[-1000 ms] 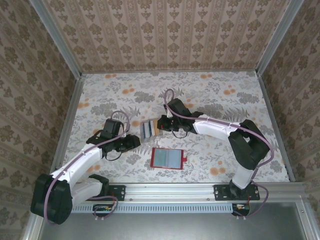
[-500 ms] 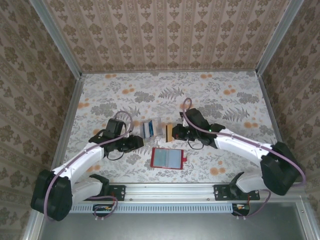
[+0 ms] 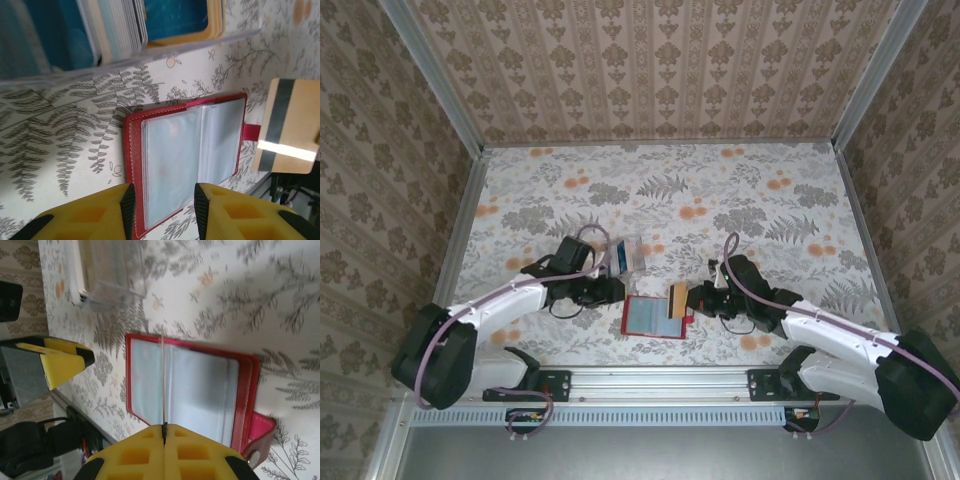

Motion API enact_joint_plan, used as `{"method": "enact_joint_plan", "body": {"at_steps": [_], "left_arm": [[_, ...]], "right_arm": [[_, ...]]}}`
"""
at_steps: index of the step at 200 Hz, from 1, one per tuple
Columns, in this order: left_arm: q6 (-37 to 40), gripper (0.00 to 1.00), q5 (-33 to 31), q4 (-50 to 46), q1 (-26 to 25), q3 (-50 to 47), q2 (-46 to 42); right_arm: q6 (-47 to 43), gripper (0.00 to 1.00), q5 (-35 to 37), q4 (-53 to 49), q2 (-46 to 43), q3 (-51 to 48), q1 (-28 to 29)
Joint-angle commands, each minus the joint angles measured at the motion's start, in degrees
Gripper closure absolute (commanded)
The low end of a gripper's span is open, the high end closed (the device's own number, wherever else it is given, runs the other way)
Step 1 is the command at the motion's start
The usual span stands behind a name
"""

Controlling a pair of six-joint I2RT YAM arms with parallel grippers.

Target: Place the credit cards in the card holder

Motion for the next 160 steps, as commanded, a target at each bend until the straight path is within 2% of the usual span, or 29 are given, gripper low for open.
{"method": "enact_joint_plan", "body": {"at_steps": [1,37,67,105,160], "left_arm": [[1.57,0.59,1.57,1.42,-1.26,2.16,2.00],[1.96,0.59,1.45,-0.35,-2.27,3.66,4.90],[2.00,0.59,0.46,-0.70,-3.32,3.50,6.33],[2.34,0.73,0.84,-0.71,-5.71,4.41,10.40],[2.94,0.78,-0.22,-1.77,-6.74,5.24,12.60]], "right_arm": [[3.05,1.00,-8.11,11.19,3.03,-1.41,0.50],[2.25,1.00,-10.91,17.02,9.08,-2.39,0.73],[-0.22,1.00,-13.29,17.14,13.31,-0.82,0.66],[-2.16,1.00,-15.24,18.97,18.40,-0.68,0.56],[-2.70,1.00,-13.94,18.62,19.16,-1.17,0.30]]}}
